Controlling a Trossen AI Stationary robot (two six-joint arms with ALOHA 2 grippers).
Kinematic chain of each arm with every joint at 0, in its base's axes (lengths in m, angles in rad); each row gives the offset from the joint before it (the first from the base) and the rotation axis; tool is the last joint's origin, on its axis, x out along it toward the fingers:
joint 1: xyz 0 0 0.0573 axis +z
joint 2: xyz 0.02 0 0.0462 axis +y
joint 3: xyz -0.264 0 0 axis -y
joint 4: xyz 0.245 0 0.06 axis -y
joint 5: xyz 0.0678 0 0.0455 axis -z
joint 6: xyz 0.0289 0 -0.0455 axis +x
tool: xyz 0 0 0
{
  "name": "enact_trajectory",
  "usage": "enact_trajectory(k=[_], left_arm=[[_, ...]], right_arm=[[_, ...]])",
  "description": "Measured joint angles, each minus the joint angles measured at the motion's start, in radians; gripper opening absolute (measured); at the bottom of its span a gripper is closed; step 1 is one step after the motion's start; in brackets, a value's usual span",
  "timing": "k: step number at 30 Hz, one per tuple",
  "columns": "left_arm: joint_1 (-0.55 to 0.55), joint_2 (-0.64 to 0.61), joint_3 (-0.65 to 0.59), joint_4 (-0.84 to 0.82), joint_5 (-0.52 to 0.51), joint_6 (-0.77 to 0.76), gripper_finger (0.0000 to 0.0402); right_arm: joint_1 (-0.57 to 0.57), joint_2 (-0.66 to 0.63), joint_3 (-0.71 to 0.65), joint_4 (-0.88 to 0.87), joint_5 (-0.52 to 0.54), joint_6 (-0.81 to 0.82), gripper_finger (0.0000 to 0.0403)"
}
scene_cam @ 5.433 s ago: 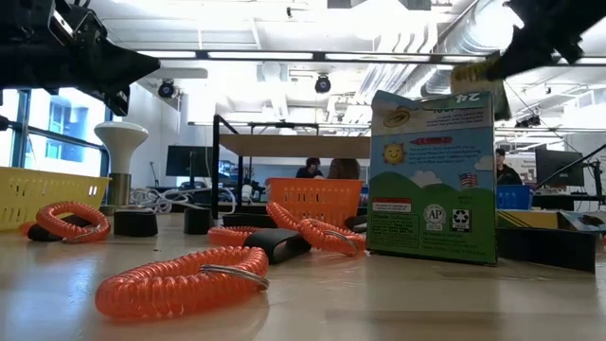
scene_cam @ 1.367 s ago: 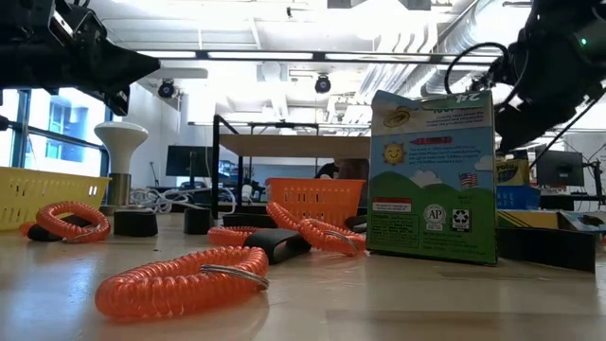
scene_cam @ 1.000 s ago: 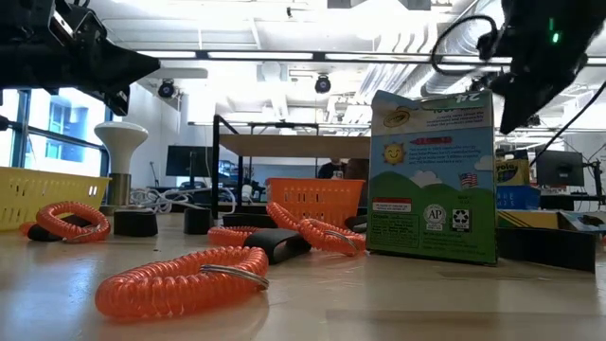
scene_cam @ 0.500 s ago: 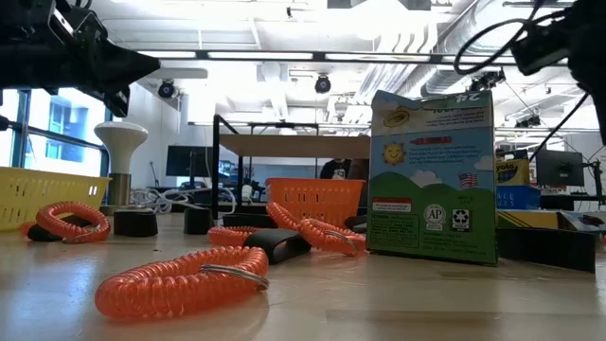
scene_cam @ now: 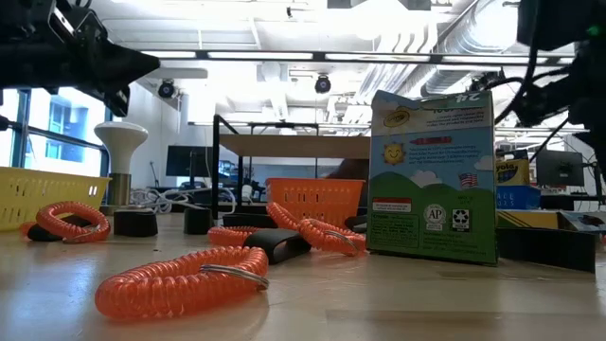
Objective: Pick & Place Office Desk Supplies
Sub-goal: Put the black rubber band into the orange bin
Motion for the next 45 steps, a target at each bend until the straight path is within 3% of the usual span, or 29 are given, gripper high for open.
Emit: enact_trajectory(k=[5,9,13,21,26,33,38,45], left_arm=[[0.000,0.000,0.000,0.032,-0.004,0.012,0.0000],[0.000,0.000,0.000,0.055,-0.005,0.114,0.0001],[-0.001,0.000,0.000,0.081,-0.001,0.096,0.0008],[-0.088,0.082,0.007,0.212,0.032,0.087,0.0075],[-0.185,0.211,0.014,0.247,-0.009,0.095,0.0131],[-0.364,0.468,0.015,0.497,-0.086,0.278,0.0163],[-0.459,0.685,0.016,0.700,-0.145,0.399,0.0163],[-0.490,0.976,0.031,0.973,-0.203,0.453,0.0163]], right_arm=[[-0.027,0.005,-0.040,0.054,0.018,-0.055,0.0160],[-0.050,0.006,-0.071,0.074,0.027,-0.079,0.0160],[-0.077,0.006,-0.107,0.129,0.003,-0.107,0.0160],[-0.116,0.003,-0.172,0.224,0.001,-0.154,0.0160],[-0.123,0.003,-0.173,0.224,0.003,-0.169,0.0133],[-0.123,0.004,-0.171,0.231,-0.010,-0.170,0.0012],[-0.105,0.007,-0.114,0.164,0.027,-0.151,0.0003],[0.009,0.006,0.110,0.095,0.102,-0.135,0.0003]])
